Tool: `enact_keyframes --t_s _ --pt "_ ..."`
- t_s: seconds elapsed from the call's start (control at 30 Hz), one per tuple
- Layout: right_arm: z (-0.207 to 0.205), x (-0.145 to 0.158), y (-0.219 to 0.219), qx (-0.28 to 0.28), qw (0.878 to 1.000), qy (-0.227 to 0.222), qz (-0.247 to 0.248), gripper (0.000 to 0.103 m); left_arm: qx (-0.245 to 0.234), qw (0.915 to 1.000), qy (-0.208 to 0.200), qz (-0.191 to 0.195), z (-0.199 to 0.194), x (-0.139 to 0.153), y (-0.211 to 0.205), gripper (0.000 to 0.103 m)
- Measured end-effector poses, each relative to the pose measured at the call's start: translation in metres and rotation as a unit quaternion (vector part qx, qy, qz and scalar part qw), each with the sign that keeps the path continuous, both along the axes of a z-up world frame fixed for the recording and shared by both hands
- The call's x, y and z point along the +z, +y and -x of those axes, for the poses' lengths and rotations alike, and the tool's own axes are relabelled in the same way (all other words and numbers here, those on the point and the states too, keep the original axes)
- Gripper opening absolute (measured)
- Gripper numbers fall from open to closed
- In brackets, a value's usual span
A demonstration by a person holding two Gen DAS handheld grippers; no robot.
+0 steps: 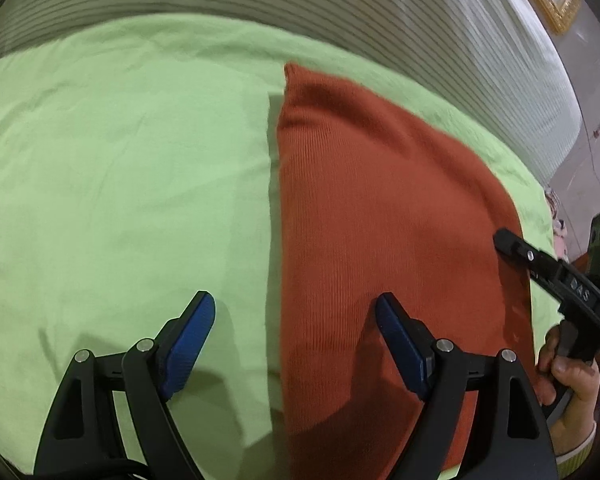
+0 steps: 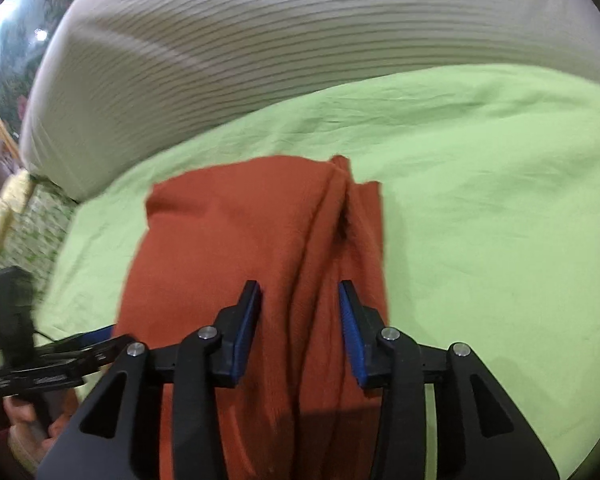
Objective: Fold small clothes
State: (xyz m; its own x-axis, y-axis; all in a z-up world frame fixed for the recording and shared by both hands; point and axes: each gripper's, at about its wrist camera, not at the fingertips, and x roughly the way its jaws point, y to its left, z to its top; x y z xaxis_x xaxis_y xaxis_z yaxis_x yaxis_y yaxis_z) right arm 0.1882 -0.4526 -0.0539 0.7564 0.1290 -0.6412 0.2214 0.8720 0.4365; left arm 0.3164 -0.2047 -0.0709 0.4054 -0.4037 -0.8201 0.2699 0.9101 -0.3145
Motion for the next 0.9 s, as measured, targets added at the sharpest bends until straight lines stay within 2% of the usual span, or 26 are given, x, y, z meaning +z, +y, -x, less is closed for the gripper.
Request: enact_keyframes --t_s 0.17,0.27,0.33,0.37,0.4,0.43,0.5,0.57,0.63,0.7,0.77,0.83,0.9 --pt "-0.019 0.002 -0.019 0.018 0.999 -0.009 -0.049 0.041 0.007 0.9996 0.02 0.017 -0.057 0.002 -0.011 0.083" --pt "-0.028 0.005 -0.027 0.031 0.996 -0.02 -0.082 0.043 0.016 0.9996 0.02 0.014 -0.082 0.001 -0.017 0.083" --pt "-0.035 0.003 -0.024 0.031 0.998 -0.002 -0.055 0.038 0.019 0.9998 0.011 0.001 -0.091 0.0 -0.023 0.078" --pt "-0.038 0.001 -0.022 0.035 0.998 0.006 -0.05 0.031 0.017 0.9998 0.003 -0.006 -0.092 0.002 -0.026 0.057" --pt "-0.04 -0.001 -0.021 0.035 0.998 0.015 -0.045 0.016 -0.003 1.0 -0.001 0.001 -0.093 0.006 -0.032 0.031" --pt "-0.038 0.001 -0.02 0.034 0.998 0.007 -0.045 0.014 -0.016 0.9999 0.0 0.006 -0.092 0.011 -0.036 0.029" --pt "-0.026 0.016 -0.018 0.032 0.998 -0.03 -0.037 0.013 -0.023 0.9993 -0.026 -0.008 -0.087 0.023 -0.042 0.022" --pt "-0.016 0.03 -0.017 0.025 0.998 -0.056 -0.022 0.013 -0.029 0.9978 -0.052 -0.028 -0.085 0.031 -0.05 0.021" --pt "-0.013 0.036 -0.019 0.011 0.998 -0.061 -0.006 0.012 -0.024 0.9969 -0.055 -0.051 -0.089 0.027 -0.054 0.028" --pt "-0.024 0.023 -0.023 0.003 1.0 -0.018 0.003 0.013 -0.018 0.9957 -0.045 -0.079 -0.096 0.017 -0.055 0.048" --pt "-0.031 0.006 -0.026 0.0 1.0 0.017 -0.002 0.017 -0.013 0.9959 -0.045 -0.077 -0.096 0.016 -0.046 0.057" --pt "-0.022 0.006 -0.027 -0.005 1.0 0.01 -0.009 0.023 -0.006 0.9969 -0.045 -0.064 -0.09 0.022 -0.031 0.06" --pt "0.004 0.02 -0.022 -0.018 1.0 -0.012 0.0 0.027 -0.003 0.9974 -0.045 -0.056 -0.077 0.027 -0.016 0.066"
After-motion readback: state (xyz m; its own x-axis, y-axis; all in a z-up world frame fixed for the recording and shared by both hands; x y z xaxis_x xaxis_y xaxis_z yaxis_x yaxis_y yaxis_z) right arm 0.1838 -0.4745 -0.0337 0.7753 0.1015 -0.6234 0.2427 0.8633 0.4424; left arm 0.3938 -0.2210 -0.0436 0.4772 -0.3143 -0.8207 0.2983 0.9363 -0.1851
